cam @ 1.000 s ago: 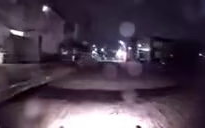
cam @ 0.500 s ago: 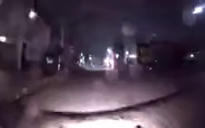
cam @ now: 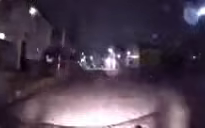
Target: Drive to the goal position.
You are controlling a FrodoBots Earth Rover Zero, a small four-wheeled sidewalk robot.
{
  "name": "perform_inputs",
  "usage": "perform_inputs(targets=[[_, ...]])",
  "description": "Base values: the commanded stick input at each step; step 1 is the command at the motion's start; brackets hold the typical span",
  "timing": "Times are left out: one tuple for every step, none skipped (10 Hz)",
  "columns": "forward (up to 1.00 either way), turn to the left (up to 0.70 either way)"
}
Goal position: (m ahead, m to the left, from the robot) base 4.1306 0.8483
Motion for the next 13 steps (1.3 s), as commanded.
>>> perform_inputs(targets=[[0.7, 0.0], [0.7, 0.01], [0.7, 0.02], [0.7, 0.02], [0.7, 0.02], [0.7, 0.02], [0.7, 0.02], [0.7, 0.02], [0.7, 0.02], [0.7, 0.02], [0.7, 0.02], [0.7, 0.02], [0.7, 0.02]])
